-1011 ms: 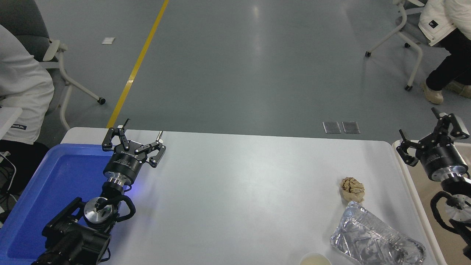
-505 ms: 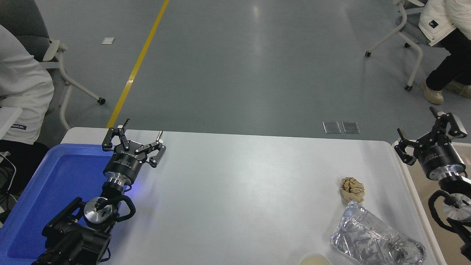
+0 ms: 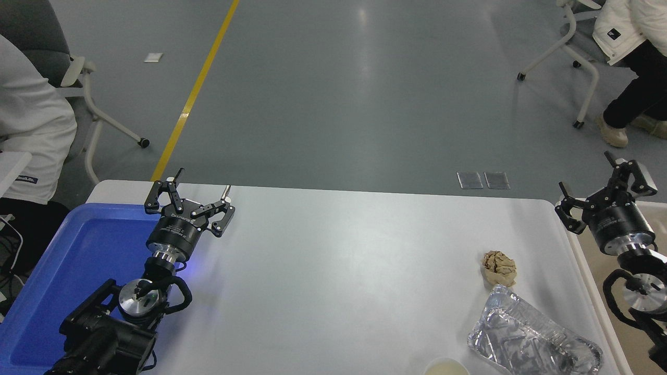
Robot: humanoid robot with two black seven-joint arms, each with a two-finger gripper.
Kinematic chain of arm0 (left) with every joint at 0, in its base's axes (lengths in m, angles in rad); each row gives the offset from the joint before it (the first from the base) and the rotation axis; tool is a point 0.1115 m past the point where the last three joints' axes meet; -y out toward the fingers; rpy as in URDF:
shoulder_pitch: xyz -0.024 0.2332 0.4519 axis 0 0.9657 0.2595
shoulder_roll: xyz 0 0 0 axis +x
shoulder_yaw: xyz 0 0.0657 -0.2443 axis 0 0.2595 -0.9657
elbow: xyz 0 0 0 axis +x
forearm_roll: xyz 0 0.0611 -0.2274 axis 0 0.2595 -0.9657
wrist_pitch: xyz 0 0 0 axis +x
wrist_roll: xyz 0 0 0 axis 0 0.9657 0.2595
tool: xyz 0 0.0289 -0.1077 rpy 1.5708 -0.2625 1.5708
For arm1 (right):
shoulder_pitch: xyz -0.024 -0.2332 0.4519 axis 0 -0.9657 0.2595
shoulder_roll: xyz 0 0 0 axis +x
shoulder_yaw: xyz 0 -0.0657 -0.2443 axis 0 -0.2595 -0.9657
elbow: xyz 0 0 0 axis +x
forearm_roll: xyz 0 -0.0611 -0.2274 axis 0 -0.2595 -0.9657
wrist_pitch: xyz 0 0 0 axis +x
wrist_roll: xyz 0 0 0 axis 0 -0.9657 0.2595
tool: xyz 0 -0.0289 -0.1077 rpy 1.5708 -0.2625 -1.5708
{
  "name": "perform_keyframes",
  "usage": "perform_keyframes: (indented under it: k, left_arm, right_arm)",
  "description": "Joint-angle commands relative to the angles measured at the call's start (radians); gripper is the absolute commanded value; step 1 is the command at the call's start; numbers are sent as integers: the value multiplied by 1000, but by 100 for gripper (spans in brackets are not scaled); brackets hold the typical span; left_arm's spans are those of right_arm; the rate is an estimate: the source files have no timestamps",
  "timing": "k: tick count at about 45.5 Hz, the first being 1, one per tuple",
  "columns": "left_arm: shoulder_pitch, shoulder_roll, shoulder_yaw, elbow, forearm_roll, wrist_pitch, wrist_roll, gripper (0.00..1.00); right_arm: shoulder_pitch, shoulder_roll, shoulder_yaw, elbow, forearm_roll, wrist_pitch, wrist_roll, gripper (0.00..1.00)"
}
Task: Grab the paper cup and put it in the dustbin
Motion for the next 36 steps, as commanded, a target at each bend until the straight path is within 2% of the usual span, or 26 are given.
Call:
perform_keyframes:
  k: [1,17,30,36]
  left_arm:
    - [0,0,0,0,1,-1,0,99]
    - [0,0,0,0,-1,1,0,99]
    - [0,0,0,0,-1,1,0,99]
    - [0,0,0,0,-1,1,0,99]
  right_arm:
    - [0,1,0,0,0,0,0,100]
    - [12,-27,-33,0,2,-1,0,100]
    - [95,-238,-222,17,26,0,0,100]
    - [136,-370,-296,23,48,2,-3,100]
